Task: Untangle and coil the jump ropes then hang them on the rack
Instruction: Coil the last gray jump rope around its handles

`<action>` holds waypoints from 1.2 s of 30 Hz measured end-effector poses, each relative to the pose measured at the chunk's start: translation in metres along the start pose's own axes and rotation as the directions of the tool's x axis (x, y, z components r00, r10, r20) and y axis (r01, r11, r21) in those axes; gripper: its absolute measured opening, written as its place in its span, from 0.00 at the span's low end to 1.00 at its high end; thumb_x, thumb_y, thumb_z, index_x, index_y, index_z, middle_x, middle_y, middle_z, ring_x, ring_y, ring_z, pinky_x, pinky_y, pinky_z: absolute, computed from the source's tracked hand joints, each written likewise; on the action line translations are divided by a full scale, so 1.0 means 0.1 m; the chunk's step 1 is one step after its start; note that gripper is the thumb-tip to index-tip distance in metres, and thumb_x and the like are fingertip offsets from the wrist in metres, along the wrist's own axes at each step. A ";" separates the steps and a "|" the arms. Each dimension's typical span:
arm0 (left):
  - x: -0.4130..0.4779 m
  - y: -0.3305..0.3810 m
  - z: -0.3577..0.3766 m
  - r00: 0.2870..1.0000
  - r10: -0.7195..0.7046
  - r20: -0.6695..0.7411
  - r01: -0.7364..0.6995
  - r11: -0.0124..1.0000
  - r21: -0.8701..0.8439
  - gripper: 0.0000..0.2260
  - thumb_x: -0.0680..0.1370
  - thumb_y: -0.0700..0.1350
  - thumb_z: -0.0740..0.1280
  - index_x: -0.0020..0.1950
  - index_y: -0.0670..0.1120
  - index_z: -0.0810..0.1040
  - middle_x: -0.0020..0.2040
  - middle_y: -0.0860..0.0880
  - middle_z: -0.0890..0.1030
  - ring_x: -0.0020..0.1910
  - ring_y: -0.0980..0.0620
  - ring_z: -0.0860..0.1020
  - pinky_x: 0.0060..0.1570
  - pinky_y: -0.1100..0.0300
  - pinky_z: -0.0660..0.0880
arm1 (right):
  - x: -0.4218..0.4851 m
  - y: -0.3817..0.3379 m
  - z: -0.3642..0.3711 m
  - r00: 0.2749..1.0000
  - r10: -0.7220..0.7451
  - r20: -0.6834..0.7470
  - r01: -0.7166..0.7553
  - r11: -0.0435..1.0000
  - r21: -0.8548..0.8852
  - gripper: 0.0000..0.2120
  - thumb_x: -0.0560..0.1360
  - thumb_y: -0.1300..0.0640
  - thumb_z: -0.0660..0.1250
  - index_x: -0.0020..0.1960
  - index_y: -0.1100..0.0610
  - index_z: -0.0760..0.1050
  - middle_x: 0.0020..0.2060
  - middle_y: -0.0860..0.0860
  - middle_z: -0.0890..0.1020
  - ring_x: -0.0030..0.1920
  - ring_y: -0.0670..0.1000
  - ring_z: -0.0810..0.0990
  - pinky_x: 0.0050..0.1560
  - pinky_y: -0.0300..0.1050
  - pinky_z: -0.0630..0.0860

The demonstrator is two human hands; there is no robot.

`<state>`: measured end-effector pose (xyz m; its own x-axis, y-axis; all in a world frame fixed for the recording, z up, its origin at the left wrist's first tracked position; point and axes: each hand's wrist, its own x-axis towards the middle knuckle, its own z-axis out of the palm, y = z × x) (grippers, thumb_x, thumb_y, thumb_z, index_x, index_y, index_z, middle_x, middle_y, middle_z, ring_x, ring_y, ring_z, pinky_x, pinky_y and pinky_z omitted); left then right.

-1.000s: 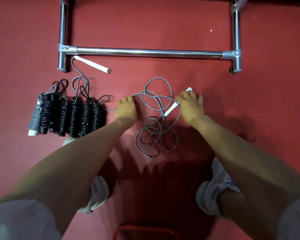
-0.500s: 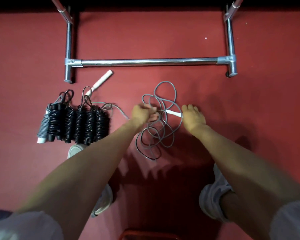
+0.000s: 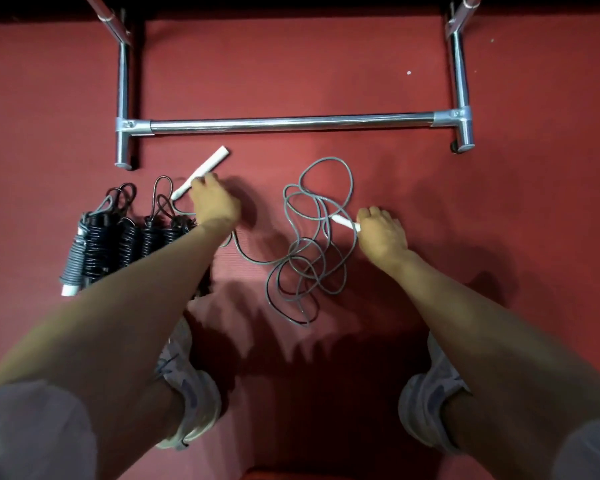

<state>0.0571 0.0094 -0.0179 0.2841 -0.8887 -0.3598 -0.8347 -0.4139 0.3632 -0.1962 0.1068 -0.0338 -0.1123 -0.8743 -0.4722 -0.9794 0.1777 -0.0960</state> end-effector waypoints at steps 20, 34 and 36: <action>0.09 0.08 0.22 0.890 0.393 0.231 -0.425 0.898 0.114 0.12 0.77 0.44 0.64 0.56 0.37 0.75 0.62 0.36 0.70 0.55 0.34 0.75 0.55 0.44 0.72 | 0.35 -0.17 -0.43 0.988 -0.152 0.020 0.153 0.973 -0.172 0.15 0.78 0.63 0.58 0.65 0.60 0.67 0.60 0.60 0.71 0.59 0.64 0.74 0.56 0.55 0.70; -1.01 1.11 -1.41 0.817 0.577 0.025 -0.546 0.786 -0.289 0.19 0.73 0.29 0.66 0.62 0.37 0.69 0.62 0.39 0.72 0.53 0.42 0.74 0.48 0.63 0.65 | -0.71 -0.39 -2.22 0.929 0.039 -0.368 0.142 0.881 0.452 0.10 0.79 0.59 0.61 0.58 0.61 0.70 0.54 0.63 0.77 0.54 0.63 0.76 0.49 0.51 0.70; -1.23 1.26 -1.73 0.814 0.581 0.006 -0.549 0.773 -0.319 0.20 0.73 0.30 0.66 0.63 0.38 0.69 0.60 0.41 0.75 0.51 0.41 0.76 0.44 0.60 0.66 | -0.96 -0.46 -2.57 0.912 0.033 -0.409 0.181 0.861 0.475 0.09 0.80 0.56 0.60 0.57 0.60 0.71 0.53 0.62 0.78 0.53 0.63 0.76 0.48 0.51 0.69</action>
<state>-0.0015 0.0323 0.2210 -0.2560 -0.9628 -0.0869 -0.6501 0.1050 0.7525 -0.1834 0.0668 0.2408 -0.2038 -0.9761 -0.0759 -0.7840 0.2092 -0.5844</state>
